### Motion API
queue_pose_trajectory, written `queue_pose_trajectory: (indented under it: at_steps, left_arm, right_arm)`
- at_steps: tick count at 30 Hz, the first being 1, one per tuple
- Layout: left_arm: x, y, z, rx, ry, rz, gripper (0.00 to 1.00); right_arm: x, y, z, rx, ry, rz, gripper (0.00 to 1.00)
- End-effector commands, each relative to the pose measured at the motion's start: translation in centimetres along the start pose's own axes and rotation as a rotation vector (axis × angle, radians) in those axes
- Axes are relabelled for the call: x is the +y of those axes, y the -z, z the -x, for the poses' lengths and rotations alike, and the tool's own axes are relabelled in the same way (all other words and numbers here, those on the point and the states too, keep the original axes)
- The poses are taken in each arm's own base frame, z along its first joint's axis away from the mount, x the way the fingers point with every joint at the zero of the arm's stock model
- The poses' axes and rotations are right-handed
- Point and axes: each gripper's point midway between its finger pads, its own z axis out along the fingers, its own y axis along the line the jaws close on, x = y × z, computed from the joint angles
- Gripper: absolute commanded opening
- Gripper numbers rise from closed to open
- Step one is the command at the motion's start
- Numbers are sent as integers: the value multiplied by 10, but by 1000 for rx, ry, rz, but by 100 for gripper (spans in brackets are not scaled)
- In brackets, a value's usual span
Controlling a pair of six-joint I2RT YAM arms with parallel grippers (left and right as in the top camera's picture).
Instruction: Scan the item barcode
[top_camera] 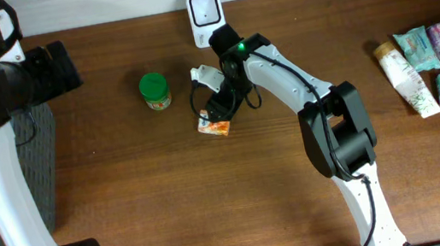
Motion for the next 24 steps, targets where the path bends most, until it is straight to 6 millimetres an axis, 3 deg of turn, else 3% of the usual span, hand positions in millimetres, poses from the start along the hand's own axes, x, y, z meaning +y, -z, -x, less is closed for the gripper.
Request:
queue_pose_trajectory:
  at_steps: [1, 8, 11, 13, 14, 16, 19, 24]
  left_arm:
    - [0, 2, 0, -5, 9, -6, 99]
    - [0, 2, 0, -5, 9, -6, 99]
    - [0, 2, 0, -5, 8, -6, 99]
    - [0, 2, 0, -5, 8, -6, 99]
    - [0, 2, 0, -5, 8, -6, 99]
    - [0, 2, 0, -5, 8, -6, 99]
    - [0, 2, 0, -5, 8, -6, 99]
    - [0, 2, 0, -5, 9, -6, 99]
  right_arm:
    - [7, -5, -3, 12, -55, 27, 48]
    - [25, -8, -13, 74, -203, 66, 48]
    - [68, -6, -24, 167, -412, 189, 44]
    - [83, 5, -29, 214, -519, 202, 45]
    - [82, 10, -26, 205, -547, 187, 47]
    - [42, 15, -21, 152, -589, 38, 53]
    - [17, 18, -16, 79, -610, 21, 54]
    - [33, 9, -9, 83, -650, 42, 49]
